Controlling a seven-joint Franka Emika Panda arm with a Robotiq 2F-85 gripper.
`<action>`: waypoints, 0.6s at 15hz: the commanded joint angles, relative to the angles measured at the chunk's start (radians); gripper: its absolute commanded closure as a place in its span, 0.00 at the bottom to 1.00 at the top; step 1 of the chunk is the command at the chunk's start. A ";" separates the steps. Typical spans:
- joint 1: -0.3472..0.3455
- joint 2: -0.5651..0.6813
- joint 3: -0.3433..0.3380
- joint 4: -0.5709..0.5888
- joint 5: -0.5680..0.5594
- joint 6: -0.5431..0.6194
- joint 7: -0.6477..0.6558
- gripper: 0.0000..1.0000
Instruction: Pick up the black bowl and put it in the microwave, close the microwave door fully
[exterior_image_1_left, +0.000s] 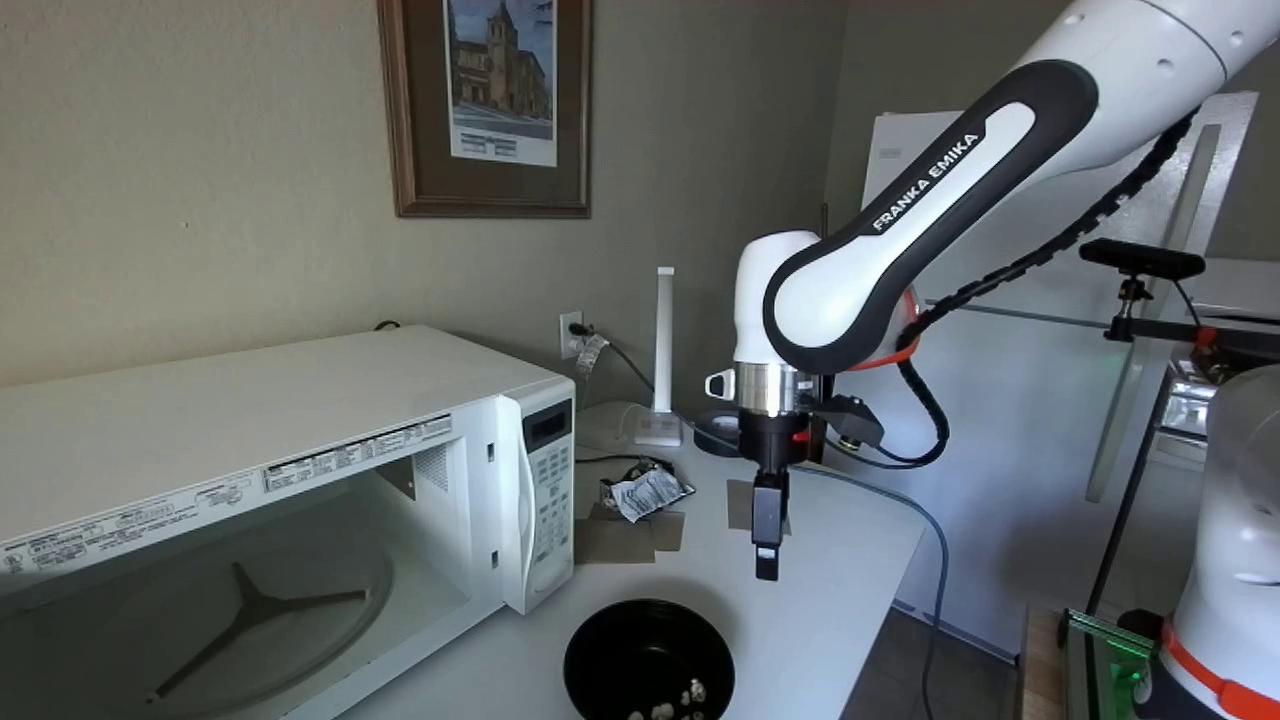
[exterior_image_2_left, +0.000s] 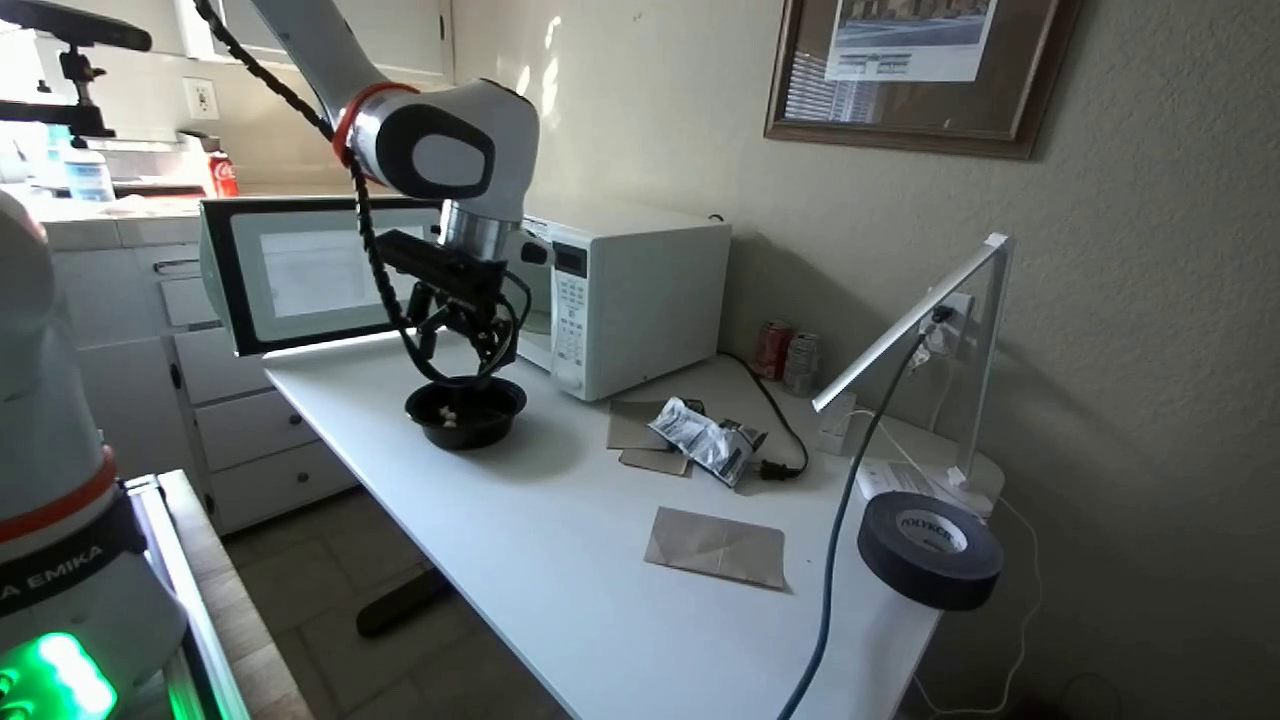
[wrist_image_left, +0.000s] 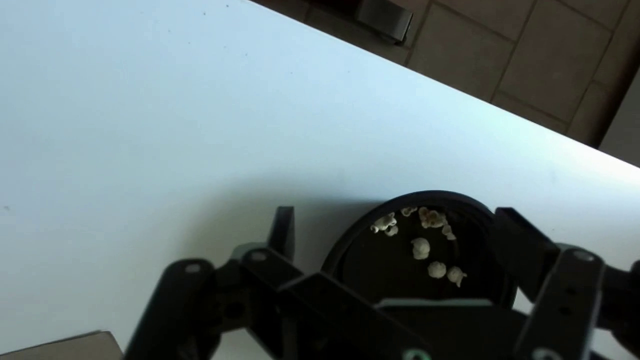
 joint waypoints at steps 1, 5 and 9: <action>-0.003 -0.002 0.003 0.001 0.000 -0.002 0.000 0.00; 0.015 0.150 0.007 0.029 0.110 0.080 -0.019 0.00; -0.001 0.282 0.045 0.070 0.206 0.152 -0.016 0.00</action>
